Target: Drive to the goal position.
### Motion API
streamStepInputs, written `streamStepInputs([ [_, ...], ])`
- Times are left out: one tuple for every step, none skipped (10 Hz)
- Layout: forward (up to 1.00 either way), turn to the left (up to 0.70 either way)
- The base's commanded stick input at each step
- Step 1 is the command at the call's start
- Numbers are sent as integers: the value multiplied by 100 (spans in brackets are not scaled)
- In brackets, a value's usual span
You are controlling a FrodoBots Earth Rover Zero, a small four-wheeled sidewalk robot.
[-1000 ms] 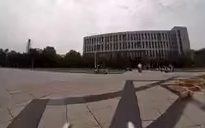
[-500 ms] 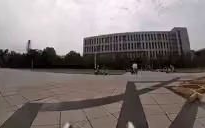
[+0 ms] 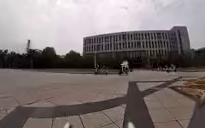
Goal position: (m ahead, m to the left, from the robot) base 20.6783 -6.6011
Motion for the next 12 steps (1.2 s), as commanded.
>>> streamStepInputs([
  [50,-25],
  [50,-25],
  [50,-25],
  [50,-25],
  [50,-25],
  [50,-25],
  [50,-25],
  [50,-25],
  [50,-25],
  [50,-25],
  [50,-25],
  [50,-25],
])
